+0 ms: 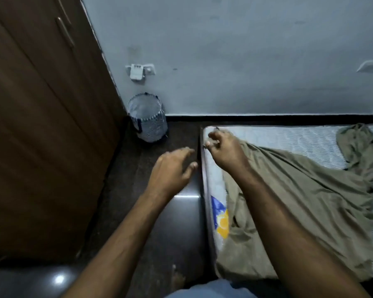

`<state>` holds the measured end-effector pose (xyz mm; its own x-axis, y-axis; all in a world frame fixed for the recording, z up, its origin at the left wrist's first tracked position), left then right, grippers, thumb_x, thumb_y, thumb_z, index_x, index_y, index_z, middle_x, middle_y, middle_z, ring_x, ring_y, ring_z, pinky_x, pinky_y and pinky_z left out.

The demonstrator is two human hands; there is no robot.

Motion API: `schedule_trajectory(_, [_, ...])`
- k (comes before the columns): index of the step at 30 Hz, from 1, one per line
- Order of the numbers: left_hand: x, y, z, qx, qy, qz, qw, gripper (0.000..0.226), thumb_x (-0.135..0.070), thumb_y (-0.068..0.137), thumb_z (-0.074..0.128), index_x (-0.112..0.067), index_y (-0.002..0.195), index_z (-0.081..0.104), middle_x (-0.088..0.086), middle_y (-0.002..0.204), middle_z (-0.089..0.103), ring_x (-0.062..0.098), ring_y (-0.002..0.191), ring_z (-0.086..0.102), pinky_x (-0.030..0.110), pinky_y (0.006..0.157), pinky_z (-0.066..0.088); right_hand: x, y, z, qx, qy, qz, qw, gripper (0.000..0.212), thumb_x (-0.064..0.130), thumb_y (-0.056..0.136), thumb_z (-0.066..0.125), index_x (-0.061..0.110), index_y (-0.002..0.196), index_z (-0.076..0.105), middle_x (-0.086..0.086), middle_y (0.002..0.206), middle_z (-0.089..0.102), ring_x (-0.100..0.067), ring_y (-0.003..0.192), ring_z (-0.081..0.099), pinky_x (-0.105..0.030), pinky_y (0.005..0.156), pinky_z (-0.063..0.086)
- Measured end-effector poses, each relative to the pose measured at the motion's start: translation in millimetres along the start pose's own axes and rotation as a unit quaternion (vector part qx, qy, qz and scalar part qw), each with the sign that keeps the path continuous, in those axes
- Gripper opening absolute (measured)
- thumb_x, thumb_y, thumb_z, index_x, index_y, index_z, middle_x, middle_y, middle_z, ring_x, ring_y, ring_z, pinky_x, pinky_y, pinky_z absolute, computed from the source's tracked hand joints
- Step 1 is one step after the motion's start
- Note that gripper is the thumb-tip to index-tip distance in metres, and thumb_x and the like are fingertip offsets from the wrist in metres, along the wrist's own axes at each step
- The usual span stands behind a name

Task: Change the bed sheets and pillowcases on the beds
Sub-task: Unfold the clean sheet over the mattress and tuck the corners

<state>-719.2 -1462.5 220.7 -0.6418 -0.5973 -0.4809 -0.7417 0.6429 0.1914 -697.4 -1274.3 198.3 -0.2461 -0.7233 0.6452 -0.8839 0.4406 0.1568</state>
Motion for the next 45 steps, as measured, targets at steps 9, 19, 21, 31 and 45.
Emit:
schedule_trajectory(9, [102.5, 165.1, -22.8, 0.024, -0.066, 0.053, 0.996, 0.041, -0.029, 0.091, 0.069, -0.016, 0.130, 0.065, 0.003, 0.129, 0.069, 0.023, 0.119, 0.064, 0.040, 0.099, 0.050, 36.0, 144.9, 46.0, -0.045, -0.002, 0.069, 0.997, 0.033, 0.027, 0.095, 0.063, 0.014, 0.125, 0.066, -0.009, 0.118, 0.066, -0.026, 0.104, 0.066, -0.037, 0.094, 0.050])
schedule_trajectory(19, [221.1, 356.3, -27.4, 0.159, -0.156, 0.112, 0.968, 0.042, -0.031, 0.093, 0.070, -0.020, 0.133, 0.064, -0.001, 0.125, 0.070, 0.014, 0.115, 0.065, 0.037, 0.101, 0.052, 32.4, 274.1, 110.8, -0.107, -0.053, 0.211, 0.970, 0.028, 0.029, 0.096, 0.062, 0.021, 0.122, 0.066, -0.003, 0.116, 0.062, -0.024, 0.103, 0.064, -0.037, 0.092, 0.050])
schedule_trajectory(21, [232.2, 390.2, -25.9, 0.198, -0.149, 0.140, 0.959, 0.043, -0.033, 0.093, 0.070, -0.021, 0.134, 0.063, -0.002, 0.125, 0.070, 0.012, 0.114, 0.065, 0.036, 0.101, 0.052, 34.1, 290.0, 116.5, -0.126, -0.052, 0.245, 0.960, 0.028, 0.027, 0.096, 0.061, 0.021, 0.122, 0.066, -0.003, 0.116, 0.062, -0.023, 0.105, 0.063, -0.034, 0.090, 0.049])
schedule_trajectory(31, [215.0, 591.9, 63.5, 0.363, -0.198, 0.236, 0.879, 0.063, -0.057, 0.079, 0.065, -0.023, 0.132, 0.064, 0.001, 0.115, 0.073, 0.008, 0.107, 0.068, 0.036, 0.100, 0.055, -43.3, 391.2, 105.9, -0.260, -0.065, 0.373, 0.888, 0.023, 0.026, 0.094, 0.064, 0.020, 0.116, 0.068, -0.002, 0.111, 0.063, -0.022, 0.095, 0.066, -0.038, 0.091, 0.052])
schedule_trajectory(45, [31.7, 766.9, 241.1, 0.506, -0.212, 0.426, 0.719, 0.035, -0.024, 0.097, 0.066, -0.014, 0.130, 0.065, -0.007, 0.119, 0.072, -0.010, 0.097, 0.066, 0.017, 0.090, 0.054, -177.4, 473.4, 20.0, -0.397, -0.089, 0.581, 0.705, 0.028, 0.027, 0.098, 0.061, 0.016, 0.123, 0.067, -0.008, 0.118, 0.064, -0.026, 0.104, 0.064, -0.037, 0.091, 0.051])
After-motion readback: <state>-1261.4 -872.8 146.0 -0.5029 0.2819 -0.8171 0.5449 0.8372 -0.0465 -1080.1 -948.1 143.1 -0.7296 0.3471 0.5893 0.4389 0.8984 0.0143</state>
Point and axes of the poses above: each hand's wrist, its own y-axis towards the middle knuckle, its own z-axis out of the palm, x = y × z, the point moved 2 cm from there along y, towards the middle knuckle
